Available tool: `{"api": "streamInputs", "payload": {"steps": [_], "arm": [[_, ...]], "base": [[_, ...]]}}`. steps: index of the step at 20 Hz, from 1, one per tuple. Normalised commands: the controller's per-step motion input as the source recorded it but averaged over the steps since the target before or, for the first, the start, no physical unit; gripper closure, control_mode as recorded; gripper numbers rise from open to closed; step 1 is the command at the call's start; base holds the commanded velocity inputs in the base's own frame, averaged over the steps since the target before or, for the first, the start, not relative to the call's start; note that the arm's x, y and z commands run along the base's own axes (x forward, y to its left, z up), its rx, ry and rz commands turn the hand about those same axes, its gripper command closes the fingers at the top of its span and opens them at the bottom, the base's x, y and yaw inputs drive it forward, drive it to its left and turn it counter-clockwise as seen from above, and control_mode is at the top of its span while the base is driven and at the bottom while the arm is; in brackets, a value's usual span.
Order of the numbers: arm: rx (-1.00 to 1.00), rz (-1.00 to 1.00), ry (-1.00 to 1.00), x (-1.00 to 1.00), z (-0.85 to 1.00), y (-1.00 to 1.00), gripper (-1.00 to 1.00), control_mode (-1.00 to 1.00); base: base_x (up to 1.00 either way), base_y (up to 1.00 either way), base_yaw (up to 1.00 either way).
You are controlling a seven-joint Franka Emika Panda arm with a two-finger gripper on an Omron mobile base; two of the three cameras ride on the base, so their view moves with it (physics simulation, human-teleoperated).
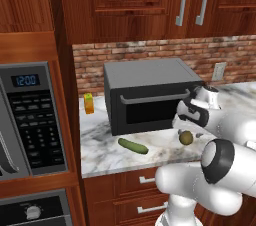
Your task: Place the cucumber and potato inside the fridge drawer. Close the drawer after placing the vegetables.
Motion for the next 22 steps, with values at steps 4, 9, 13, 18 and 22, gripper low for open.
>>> {"api": "streamInputs", "payload": {"steps": [4, 9, 13, 18, 22], "arm": [[0.00, 0.00, 0.00, 0.04, -0.30, 0.02, -1.00, -1.00], [0.00, 0.00, 0.00, 0.00, -0.34, 0.07, -1.00, -1.00], [0.00, 0.00, 0.00, 0.00, -0.32, 0.16, -1.00, -1.00], [0.00, 0.00, 0.01, 0.00, -0.21, 0.19, 1.00, -1.00], [-0.02, 0.00, 0.02, 0.01, -0.07, 0.00, 1.00, -1.00]], "base": [[0.00, 0.00, 0.00], [0.00, 0.00, 0.00], [0.00, 0.00, 0.00], [0.00, 0.00, 0.00], [0.00, 0.00, 0.00]]}}
